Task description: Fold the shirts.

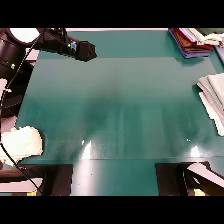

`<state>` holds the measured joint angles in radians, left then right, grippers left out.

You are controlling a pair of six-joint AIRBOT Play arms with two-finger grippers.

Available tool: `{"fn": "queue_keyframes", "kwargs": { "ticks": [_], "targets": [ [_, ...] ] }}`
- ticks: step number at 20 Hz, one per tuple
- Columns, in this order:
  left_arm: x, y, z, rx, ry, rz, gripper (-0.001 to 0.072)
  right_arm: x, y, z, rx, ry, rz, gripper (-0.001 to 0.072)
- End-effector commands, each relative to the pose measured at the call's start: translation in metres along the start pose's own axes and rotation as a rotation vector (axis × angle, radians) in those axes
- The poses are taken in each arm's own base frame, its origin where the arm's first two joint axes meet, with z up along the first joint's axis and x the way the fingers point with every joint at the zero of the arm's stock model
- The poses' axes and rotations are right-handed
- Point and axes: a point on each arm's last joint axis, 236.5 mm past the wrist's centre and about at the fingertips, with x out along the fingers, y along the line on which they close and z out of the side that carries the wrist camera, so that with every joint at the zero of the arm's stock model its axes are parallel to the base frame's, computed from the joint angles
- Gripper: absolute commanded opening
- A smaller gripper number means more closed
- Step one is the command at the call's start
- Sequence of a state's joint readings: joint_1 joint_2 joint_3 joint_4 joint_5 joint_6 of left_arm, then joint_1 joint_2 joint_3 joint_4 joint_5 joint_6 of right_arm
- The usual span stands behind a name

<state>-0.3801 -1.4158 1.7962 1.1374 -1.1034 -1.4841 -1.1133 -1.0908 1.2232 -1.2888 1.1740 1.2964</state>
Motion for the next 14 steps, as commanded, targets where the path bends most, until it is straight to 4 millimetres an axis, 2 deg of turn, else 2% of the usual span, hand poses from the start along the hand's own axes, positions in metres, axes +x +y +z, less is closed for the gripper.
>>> {"fn": "queue_keyframes", "kwargs": {
  "ticks": [1,2,4,6,8,10,13,14],
  "targets": [
    [0.000,0.000,0.001,0.000,-0.003,0.000,0.0028,-0.018,0.010,0.007,0.103,-0.083,0.067,0.0634],
    [0.000,0.000,0.001,0.000,-0.002,0.000,0.0029,-0.023,0.033,0.016,0.107,-0.118,0.138,0.0634],
    [0.000,0.000,0.001,0.000,-0.005,0.000,0.0028,-0.035,0.098,0.022,0.061,-0.148,0.300,0.0633],
    [0.000,0.000,0.003,0.000,-0.011,0.001,0.0029,-0.051,0.171,0.010,-0.061,-0.135,0.439,0.0629],
    [0.000,0.002,0.001,0.002,-0.006,0.006,0.0029,-0.070,0.245,-0.020,-0.218,-0.099,0.575,0.0626],
    [0.000,0.002,0.002,0.003,-0.010,0.009,0.0028,-0.091,0.307,-0.063,-0.373,-0.043,0.699,0.0626],
    [0.000,0.002,0.005,0.002,-0.023,0.009,0.0029,-0.121,0.372,-0.129,-0.567,0.041,0.852,0.0618],
    [0.000,0.002,0.005,0.002,-0.023,0.009,0.0029,-0.131,0.391,-0.151,-0.622,0.063,0.899,0.0528]
  ]
}}
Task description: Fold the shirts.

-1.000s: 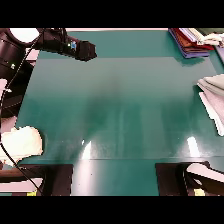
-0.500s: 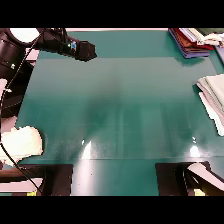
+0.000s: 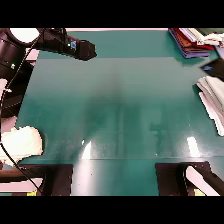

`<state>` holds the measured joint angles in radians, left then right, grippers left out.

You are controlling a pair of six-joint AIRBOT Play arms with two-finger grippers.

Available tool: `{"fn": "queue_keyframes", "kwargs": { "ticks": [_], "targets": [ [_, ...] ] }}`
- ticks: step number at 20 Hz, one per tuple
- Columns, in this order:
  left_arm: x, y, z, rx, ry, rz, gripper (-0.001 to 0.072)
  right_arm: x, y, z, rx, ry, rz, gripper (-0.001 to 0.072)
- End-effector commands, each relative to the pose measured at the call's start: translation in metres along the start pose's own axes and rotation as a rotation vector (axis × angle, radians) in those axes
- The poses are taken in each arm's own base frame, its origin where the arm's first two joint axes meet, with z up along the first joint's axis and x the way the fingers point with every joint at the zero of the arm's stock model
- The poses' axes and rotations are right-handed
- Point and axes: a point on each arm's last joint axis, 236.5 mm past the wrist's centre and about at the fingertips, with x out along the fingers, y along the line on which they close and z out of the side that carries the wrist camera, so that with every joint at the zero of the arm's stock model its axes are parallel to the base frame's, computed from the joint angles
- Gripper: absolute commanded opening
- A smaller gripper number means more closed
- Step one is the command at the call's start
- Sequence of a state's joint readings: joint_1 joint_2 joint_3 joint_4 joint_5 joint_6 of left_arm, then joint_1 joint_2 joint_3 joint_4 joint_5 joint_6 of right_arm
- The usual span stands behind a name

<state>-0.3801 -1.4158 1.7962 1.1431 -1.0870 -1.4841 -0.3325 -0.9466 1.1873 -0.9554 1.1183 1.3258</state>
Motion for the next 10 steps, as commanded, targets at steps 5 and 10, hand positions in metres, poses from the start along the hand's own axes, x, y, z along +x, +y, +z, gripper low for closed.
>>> {"fn": "queue_keyframes", "kwargs": {
  "ticks": [5,10],
  "targets": [
    [0.000,0.001,0.002,0.000,-0.006,0.002,0.0028,0.043,0.168,-0.073,-0.273,0.175,0.335,0.0015],
    [0.000,0.001,0.002,0.000,-0.006,0.002,0.0029,0.050,0.187,-0.089,-0.300,0.209,0.372,0.0014]
  ]
}}
